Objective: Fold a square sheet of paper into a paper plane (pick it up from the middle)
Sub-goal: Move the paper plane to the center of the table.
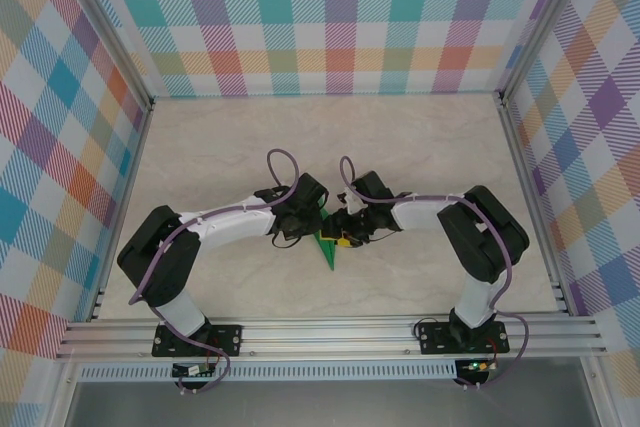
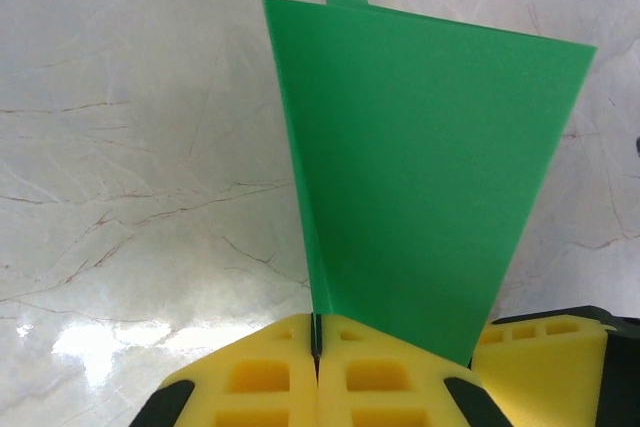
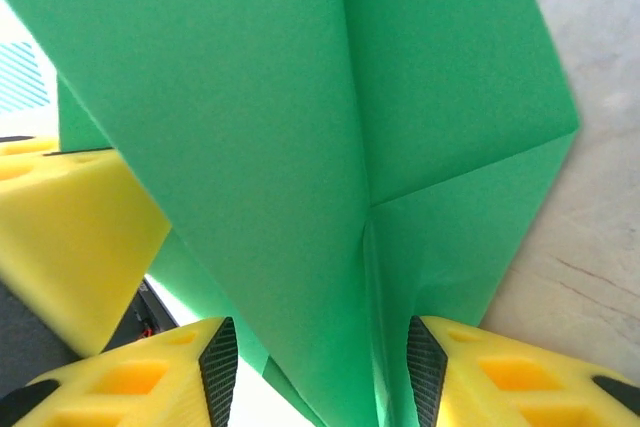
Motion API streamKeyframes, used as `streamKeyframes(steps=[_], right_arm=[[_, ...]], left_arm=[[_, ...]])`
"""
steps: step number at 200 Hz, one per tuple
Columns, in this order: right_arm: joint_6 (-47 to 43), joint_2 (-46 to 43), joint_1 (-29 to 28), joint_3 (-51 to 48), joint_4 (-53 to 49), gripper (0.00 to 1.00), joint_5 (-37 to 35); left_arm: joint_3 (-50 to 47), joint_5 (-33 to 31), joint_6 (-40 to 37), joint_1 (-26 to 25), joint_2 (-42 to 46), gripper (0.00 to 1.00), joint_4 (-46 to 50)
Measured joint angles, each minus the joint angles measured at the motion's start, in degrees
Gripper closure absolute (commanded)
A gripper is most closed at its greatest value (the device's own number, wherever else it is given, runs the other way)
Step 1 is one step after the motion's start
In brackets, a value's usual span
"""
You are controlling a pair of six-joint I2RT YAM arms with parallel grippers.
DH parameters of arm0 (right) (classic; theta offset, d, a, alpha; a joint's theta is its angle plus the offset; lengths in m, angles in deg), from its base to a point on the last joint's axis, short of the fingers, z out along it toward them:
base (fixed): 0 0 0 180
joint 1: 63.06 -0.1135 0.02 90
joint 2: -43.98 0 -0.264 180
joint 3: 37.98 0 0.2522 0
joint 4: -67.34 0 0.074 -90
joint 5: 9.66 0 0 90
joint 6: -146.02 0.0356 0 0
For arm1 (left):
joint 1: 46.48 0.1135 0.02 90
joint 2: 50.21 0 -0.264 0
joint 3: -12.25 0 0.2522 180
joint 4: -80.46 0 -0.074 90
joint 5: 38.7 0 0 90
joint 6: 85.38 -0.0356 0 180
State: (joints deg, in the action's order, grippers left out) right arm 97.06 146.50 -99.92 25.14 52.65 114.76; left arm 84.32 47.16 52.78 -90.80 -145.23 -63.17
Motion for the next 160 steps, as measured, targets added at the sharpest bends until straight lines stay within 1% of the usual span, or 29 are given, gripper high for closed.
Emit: streamKeyframes(steps=[160], right_arm=[[-4.8,0.9,-3.8,3.3,-5.6,0.7,-8.8]], left_arm=[[0.0,0.0,0.0,0.0,0.6,0.94,0.1]])
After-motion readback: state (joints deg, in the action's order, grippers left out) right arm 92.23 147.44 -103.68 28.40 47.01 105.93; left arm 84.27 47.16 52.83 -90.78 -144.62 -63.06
